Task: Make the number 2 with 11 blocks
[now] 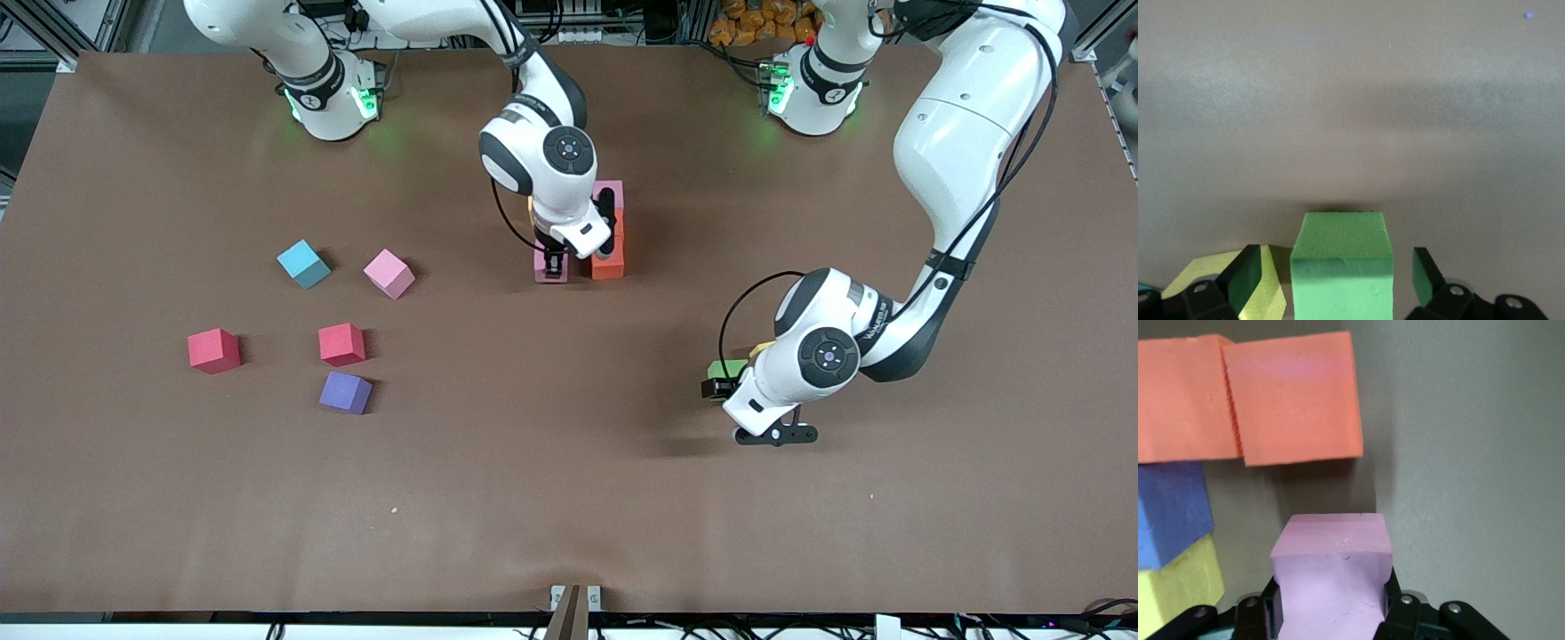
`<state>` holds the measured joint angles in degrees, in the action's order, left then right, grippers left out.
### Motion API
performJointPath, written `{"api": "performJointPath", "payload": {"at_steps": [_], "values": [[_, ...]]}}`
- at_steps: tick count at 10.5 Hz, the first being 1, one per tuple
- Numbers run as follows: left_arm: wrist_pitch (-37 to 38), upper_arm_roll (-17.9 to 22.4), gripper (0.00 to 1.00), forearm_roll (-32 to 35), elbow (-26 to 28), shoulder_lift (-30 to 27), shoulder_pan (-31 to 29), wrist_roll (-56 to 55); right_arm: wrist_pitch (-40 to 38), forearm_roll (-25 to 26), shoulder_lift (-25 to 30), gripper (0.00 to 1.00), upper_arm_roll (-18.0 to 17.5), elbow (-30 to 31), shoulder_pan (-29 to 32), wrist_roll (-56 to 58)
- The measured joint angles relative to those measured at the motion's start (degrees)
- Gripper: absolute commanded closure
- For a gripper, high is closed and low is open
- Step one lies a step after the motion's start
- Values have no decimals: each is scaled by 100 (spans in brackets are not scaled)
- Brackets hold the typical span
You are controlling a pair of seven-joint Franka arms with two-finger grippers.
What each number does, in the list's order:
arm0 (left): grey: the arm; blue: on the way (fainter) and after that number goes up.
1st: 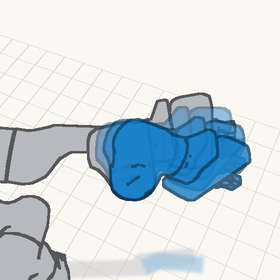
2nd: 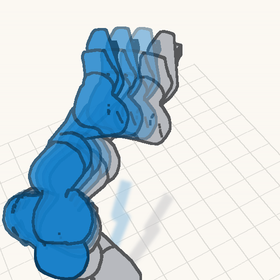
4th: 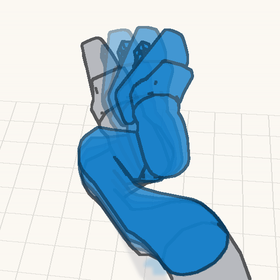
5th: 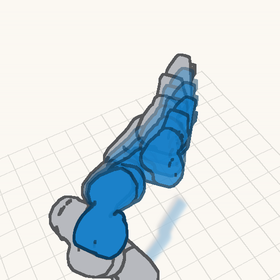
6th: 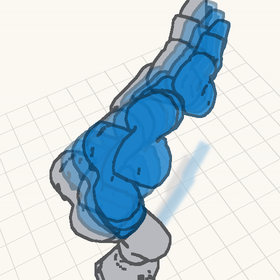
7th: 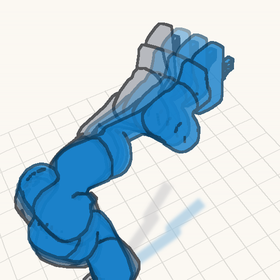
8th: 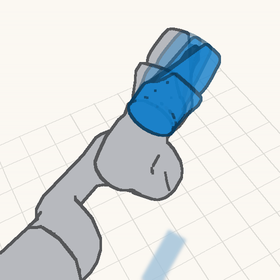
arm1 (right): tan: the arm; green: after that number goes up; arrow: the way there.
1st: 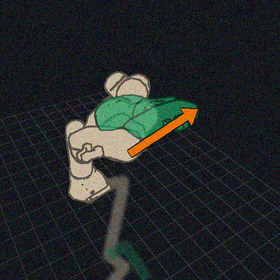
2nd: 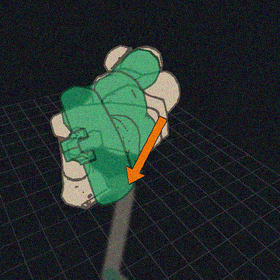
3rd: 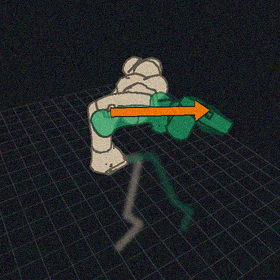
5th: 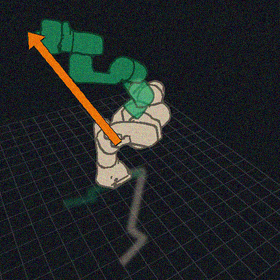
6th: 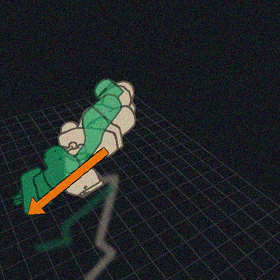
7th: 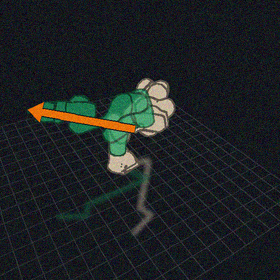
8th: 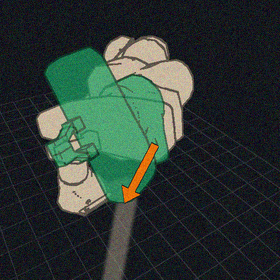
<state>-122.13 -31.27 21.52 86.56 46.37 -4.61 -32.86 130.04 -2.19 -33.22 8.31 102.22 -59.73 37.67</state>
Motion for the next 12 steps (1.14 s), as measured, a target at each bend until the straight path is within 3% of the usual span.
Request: {"api": "performJointPath", "payload": {"at_steps": [4,5,7,8,10,12], "values": [[31,-1,9,0,135,35,67,0,149,-3,-275,77,-7,-238,-72,-122],[34,0,17,0,209,42,71,1,149,-3,-302,77,-7,-285,-108,-193],[34,3,46,0,319,47,71,1,149,-11,-318,77,-20,-315,-179,-239],[34,3,55,0,340,46,71,0,149,-14,-322,77,-27,-325,-226,-251],[34,2,61,0,338,41,65,0,146,-16,-326,77,-29,-330,-286,-348],[31,3,61,0,305,33,53,-143,145,-16,-328,77,-30,-333,-323,-428]]}}
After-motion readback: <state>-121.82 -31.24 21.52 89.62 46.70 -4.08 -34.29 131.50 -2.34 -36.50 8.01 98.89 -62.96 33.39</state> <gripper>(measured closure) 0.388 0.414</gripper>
